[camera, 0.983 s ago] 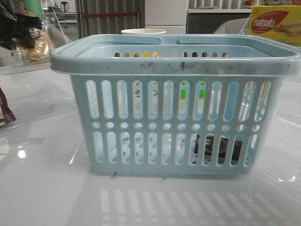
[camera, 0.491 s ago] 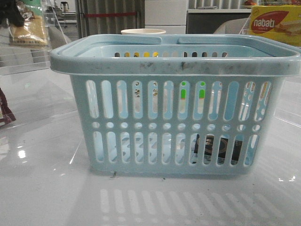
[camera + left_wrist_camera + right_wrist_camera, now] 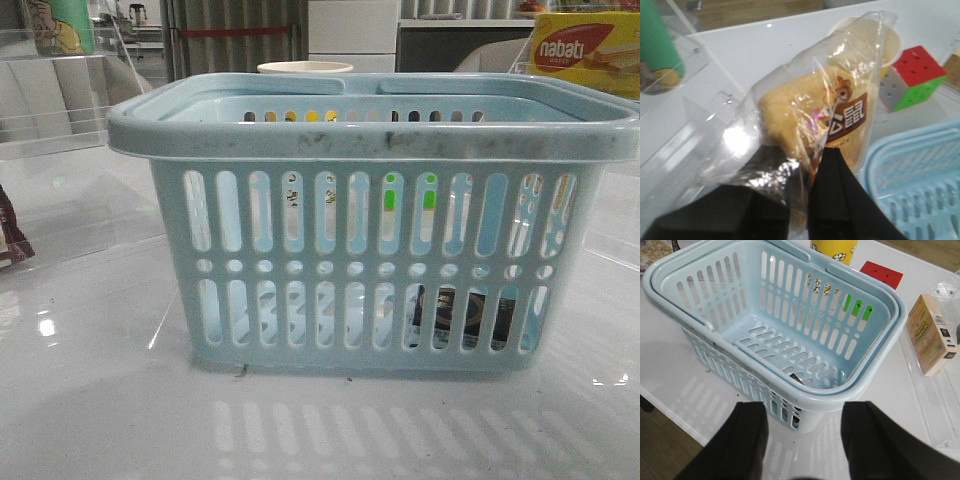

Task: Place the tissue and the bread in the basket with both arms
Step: 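Carry the bread over the basket and open the left gripper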

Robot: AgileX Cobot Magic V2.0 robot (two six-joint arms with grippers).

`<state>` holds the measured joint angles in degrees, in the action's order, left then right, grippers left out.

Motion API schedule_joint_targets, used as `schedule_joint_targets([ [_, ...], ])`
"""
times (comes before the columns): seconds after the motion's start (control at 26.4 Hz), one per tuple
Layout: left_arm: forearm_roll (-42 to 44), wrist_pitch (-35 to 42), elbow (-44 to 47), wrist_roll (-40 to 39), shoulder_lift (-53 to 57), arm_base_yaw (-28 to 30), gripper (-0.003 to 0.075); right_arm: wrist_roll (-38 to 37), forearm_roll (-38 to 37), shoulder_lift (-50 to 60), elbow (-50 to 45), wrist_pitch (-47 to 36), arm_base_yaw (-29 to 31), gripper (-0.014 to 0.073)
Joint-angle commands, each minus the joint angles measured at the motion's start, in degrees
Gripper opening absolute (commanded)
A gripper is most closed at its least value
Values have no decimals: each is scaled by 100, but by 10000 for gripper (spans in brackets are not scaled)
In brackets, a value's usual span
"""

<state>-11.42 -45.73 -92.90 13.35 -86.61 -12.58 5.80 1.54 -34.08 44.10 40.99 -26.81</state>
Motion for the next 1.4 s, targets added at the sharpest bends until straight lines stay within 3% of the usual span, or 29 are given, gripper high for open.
schedule_joint_targets([
  [0.0,-97,233,-212,52,281,-557,148,69,-45,-10,158,-446,-10,456],
  [0.26,-51,10,-212,348,22,-1799,148,69,-45,-10,158,-446,-10,456],
  [0.45,-51,10,-212,541,-361,-2242,148,69,-45,-10,158,-446,-10,456],
  [1.21,-34,-66,-212,541,-1402,-2301,155,69,-45,-10,158,-446,-10,456],
  [1.36,-34,-212,-212,541,-1402,-2301,242,69,-45,-10,158,-446,-10,456],
])
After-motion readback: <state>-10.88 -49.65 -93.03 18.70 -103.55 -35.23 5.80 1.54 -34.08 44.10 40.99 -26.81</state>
